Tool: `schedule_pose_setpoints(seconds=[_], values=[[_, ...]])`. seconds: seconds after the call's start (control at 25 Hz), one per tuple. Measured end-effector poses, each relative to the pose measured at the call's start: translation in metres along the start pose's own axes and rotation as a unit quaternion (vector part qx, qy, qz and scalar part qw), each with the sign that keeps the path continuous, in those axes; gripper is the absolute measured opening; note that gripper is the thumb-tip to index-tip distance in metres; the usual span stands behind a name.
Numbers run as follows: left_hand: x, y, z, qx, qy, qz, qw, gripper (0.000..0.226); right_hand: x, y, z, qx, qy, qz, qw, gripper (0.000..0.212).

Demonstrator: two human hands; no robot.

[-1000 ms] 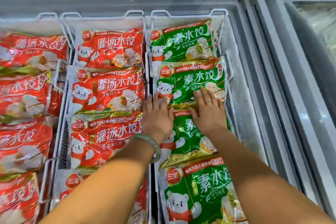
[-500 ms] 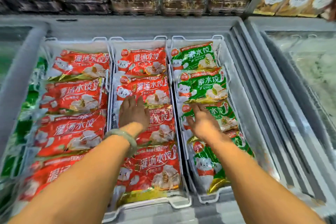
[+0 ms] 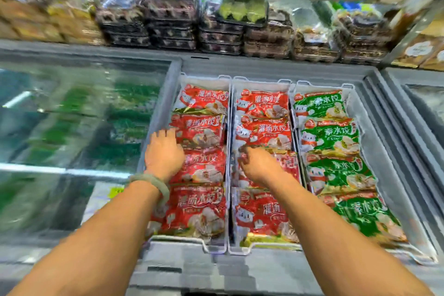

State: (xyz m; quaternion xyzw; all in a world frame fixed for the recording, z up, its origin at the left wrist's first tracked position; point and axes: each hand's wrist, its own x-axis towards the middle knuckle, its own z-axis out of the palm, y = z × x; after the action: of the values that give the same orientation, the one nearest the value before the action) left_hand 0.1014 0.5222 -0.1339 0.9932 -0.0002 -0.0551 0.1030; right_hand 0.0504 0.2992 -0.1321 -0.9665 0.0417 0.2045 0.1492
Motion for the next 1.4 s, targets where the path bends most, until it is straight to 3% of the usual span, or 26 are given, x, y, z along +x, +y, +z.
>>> schedule_pose_setpoints(seconds=[0.2,0.48,0.64,0.76,0.84,1.04,1.2,1.4], values=[[-0.018,-0.099,0.005,0.003,-0.039,-0.033,0.999,0.043,0.011,-0.096,0.028,-0.058,-0.048,-0.093,0.993,0.044],[-0.046,-0.154,0.047,-0.017,-0.152,0.058,0.987,0.052,0.037,-0.189,0.078,-0.134,-0.05,-0.25,0.958,0.052],[-0.047,-0.152,0.051,-0.07,-0.11,0.047,0.99,0.051,0.047,-0.196,0.092,-0.224,-0.035,-0.268,0.936,0.048],[-0.043,-0.141,0.047,-0.085,-0.057,0.034,0.994,0.039,0.044,-0.191,0.093,-0.213,0.003,-0.27,0.939,0.049],[-0.04,-0.138,0.045,-0.07,-0.072,0.021,0.995,0.041,0.042,-0.185,0.095,-0.202,0.024,-0.279,0.939,0.048],[-0.031,-0.109,0.044,0.069,-0.182,0.062,0.979,0.092,0.033,-0.132,0.094,-0.149,0.033,-0.247,0.957,0.048],[-0.027,-0.06,0.045,0.125,-0.207,0.132,0.961,0.108,0.01,-0.065,0.084,-0.132,0.051,-0.201,0.969,0.05],[-0.033,0.03,0.064,0.157,-0.258,0.16,0.94,0.123,-0.023,0.042,0.062,-0.118,0.06,-0.107,0.985,0.047]])
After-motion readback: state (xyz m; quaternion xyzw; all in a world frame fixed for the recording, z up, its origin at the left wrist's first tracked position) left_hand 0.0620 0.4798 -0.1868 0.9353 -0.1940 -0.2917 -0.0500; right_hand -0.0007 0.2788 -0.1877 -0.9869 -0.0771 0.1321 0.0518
